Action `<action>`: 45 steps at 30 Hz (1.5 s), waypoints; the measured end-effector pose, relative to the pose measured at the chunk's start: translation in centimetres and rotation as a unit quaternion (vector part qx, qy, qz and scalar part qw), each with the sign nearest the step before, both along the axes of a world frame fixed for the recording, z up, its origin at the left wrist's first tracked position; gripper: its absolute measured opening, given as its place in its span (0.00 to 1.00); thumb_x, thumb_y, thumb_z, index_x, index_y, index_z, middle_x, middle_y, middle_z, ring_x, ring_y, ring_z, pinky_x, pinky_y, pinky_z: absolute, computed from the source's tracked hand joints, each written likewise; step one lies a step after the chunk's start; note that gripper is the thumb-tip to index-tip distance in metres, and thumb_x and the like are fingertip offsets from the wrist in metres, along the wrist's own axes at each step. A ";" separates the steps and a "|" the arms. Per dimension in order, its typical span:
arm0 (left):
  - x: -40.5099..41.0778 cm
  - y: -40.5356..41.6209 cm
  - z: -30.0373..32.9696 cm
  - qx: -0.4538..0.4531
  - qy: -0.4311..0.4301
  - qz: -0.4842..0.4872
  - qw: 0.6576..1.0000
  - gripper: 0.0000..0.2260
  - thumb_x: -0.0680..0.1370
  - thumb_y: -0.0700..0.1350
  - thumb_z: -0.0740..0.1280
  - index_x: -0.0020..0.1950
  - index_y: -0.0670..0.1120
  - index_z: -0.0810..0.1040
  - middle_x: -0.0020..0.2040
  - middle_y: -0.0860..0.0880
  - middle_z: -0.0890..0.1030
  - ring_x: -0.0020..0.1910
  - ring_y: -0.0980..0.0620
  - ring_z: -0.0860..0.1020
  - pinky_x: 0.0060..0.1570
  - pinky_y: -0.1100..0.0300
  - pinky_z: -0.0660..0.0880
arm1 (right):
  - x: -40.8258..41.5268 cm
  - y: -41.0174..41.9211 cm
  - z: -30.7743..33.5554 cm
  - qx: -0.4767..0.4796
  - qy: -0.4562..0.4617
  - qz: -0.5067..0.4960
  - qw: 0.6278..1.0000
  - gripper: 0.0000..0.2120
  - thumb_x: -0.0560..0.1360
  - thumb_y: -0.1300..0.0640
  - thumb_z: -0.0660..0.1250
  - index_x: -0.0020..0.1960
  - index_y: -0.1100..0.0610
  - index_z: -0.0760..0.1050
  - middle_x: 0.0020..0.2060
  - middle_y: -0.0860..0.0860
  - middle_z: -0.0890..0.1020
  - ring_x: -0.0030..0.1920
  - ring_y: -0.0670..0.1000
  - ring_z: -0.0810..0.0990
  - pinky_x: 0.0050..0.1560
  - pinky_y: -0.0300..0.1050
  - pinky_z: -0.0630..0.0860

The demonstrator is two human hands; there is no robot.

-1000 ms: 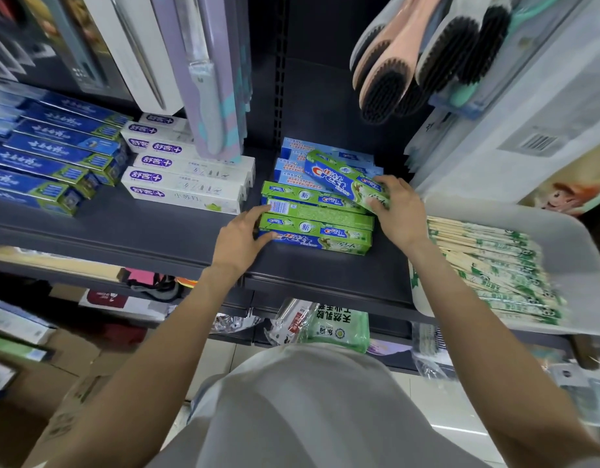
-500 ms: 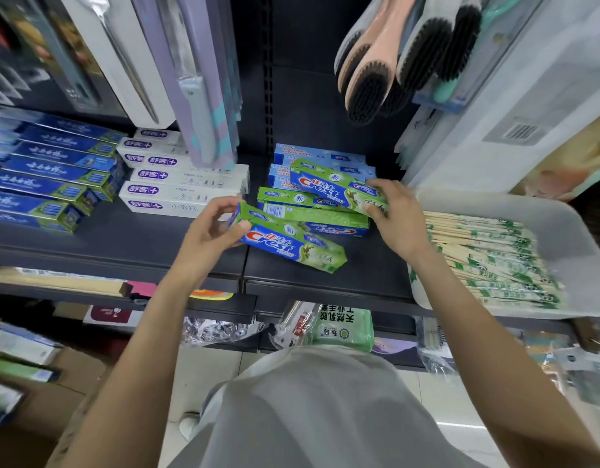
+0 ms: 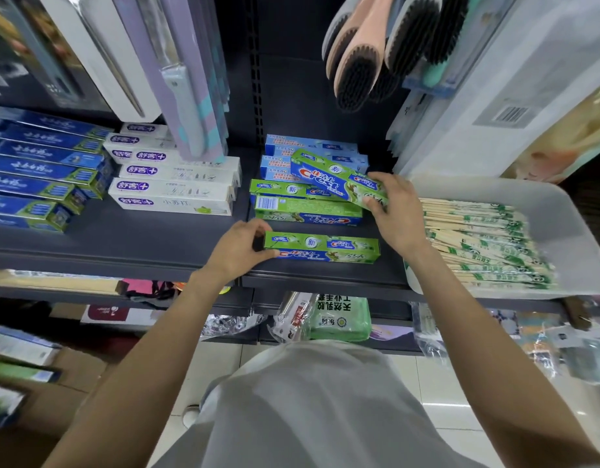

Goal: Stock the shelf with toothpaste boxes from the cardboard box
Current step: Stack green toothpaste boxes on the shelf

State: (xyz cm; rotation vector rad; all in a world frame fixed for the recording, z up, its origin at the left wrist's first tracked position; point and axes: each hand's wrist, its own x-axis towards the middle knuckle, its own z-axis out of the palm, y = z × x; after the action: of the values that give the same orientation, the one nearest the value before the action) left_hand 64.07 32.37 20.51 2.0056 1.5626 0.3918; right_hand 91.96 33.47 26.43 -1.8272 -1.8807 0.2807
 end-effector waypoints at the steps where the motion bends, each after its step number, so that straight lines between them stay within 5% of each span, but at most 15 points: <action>1: 0.4 0.3 0.5 0.022 0.028 -0.010 0.999 0.22 0.69 0.57 0.74 0.57 0.47 0.74 0.54 0.49 0.77 0.56 0.49 0.73 0.53 0.58 0.69 | 0.0 -0.1 0.1 0.001 0.002 -0.004 1.000 0.19 0.76 0.57 0.66 0.67 0.56 0.70 0.59 0.55 0.76 0.59 0.55 0.71 0.52 0.40 0.64; 5: 2.9 3.0 2.6 0.099 0.009 -0.037 0.994 0.24 0.73 0.59 0.69 0.63 0.47 0.73 0.60 0.50 0.75 0.62 0.49 0.70 0.61 0.54 0.67 | 0.3 -0.2 0.7 0.023 0.000 -0.018 1.000 0.19 0.76 0.58 0.66 0.66 0.57 0.71 0.59 0.56 0.76 0.57 0.57 0.71 0.53 0.42 0.64; 9: 6.2 5.7 2.8 0.118 0.110 -0.117 0.980 0.20 0.75 0.50 0.68 0.66 0.47 0.72 0.66 0.48 0.73 0.66 0.48 0.68 0.65 0.55 0.64 | 1.0 -0.5 1.7 0.051 -0.018 -0.030 0.998 0.19 0.75 0.59 0.66 0.66 0.58 0.71 0.57 0.57 0.77 0.56 0.58 0.71 0.54 0.47 0.66; 18: 7.8 8.2 3.6 0.095 0.212 -0.191 0.954 0.21 0.75 0.50 0.70 0.64 0.46 0.70 0.61 0.45 0.71 0.62 0.47 0.67 0.60 0.55 0.67 | 1.8 -1.3 2.0 0.052 0.002 -0.058 0.997 0.19 0.76 0.58 0.66 0.66 0.58 0.71 0.57 0.57 0.77 0.55 0.57 0.71 0.52 0.45 0.65; 22: 5.4 7.0 4.9 0.115 0.058 -0.106 0.986 0.17 0.73 0.46 0.71 0.58 0.44 0.71 0.57 0.46 0.74 0.57 0.47 0.71 0.54 0.57 0.67 | 1.9 -1.2 2.1 0.074 0.042 -0.058 0.995 0.18 0.76 0.59 0.66 0.65 0.59 0.71 0.56 0.57 0.77 0.55 0.57 0.71 0.50 0.40 0.63; 26: 2.6 5.0 4.8 0.131 -0.123 0.020 0.984 0.17 0.72 0.40 0.72 0.56 0.43 0.69 0.51 0.50 0.74 0.50 0.50 0.74 0.44 0.62 0.66 | 1.8 -0.4 3.2 0.109 0.077 -0.051 0.990 0.18 0.75 0.61 0.66 0.64 0.59 0.72 0.56 0.57 0.77 0.55 0.57 0.72 0.51 0.40 0.63; 30: 2.6 3.6 3.7 -0.010 -0.450 0.180 0.874 0.21 0.74 0.34 0.69 0.62 0.44 0.64 0.56 0.44 0.77 0.55 0.48 0.78 0.49 0.58 0.79 | 1.7 0.3 3.4 0.104 0.062 -0.036 0.992 0.18 0.75 0.61 0.66 0.64 0.59 0.72 0.57 0.57 0.77 0.56 0.58 0.71 0.51 0.41 0.63; 32: 3.5 3.1 3.2 -0.068 -0.506 0.224 0.830 0.22 0.74 0.33 0.69 0.64 0.41 0.63 0.55 0.44 0.78 0.52 0.48 0.80 0.45 0.59 0.81 | 1.6 0.5 3.0 0.096 0.057 -0.030 0.993 0.18 0.75 0.61 0.67 0.64 0.60 0.72 0.57 0.57 0.77 0.56 0.59 0.72 0.52 0.42 0.63; 37: 3.1 2.8 2.9 -0.070 -0.538 0.268 0.796 0.22 0.72 0.35 0.72 0.62 0.42 0.67 0.52 0.45 0.80 0.50 0.50 0.81 0.44 0.61 0.80 | 1.1 0.8 1.8 0.078 0.044 -0.027 0.996 0.18 0.75 0.60 0.67 0.64 0.59 0.72 0.56 0.58 0.77 0.57 0.59 0.72 0.53 0.42 0.63; 39: 1.6 2.4 2.9 -0.026 -0.501 0.273 0.821 0.22 0.70 0.35 0.73 0.58 0.47 0.67 0.50 0.49 0.79 0.48 0.54 0.80 0.46 0.65 0.78 | 0.9 0.8 1.5 0.074 0.031 -0.017 0.997 0.18 0.75 0.60 0.67 0.64 0.59 0.72 0.56 0.58 0.77 0.57 0.59 0.72 0.54 0.43 0.64; 41: 0.0 2.2 2.5 0.016 -0.381 0.271 0.884 0.21 0.69 0.40 0.76 0.56 0.47 0.69 0.49 0.50 0.79 0.47 0.56 0.78 0.46 0.70 0.75 | 0.7 1.0 1.3 0.070 0.029 -0.006 0.997 0.18 0.75 0.60 0.67 0.64 0.59 0.72 0.56 0.58 0.77 0.57 0.59 0.72 0.55 0.43 0.64; 45: -0.5 3.1 1.6 0.085 -0.106 0.220 0.966 0.23 0.67 0.55 0.76 0.55 0.43 0.78 0.52 0.45 0.78 0.51 0.47 0.76 0.48 0.62 0.71 | -0.1 2.5 0.7 0.074 0.031 0.011 0.997 0.18 0.75 0.58 0.67 0.64 0.57 0.72 0.57 0.55 0.77 0.58 0.59 0.71 0.57 0.48 0.65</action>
State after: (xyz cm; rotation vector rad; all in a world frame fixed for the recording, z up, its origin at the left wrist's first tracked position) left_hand 63.57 35.52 22.11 1.6533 1.8787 0.9104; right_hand 91.82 35.95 27.13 -1.6812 -1.8292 0.1972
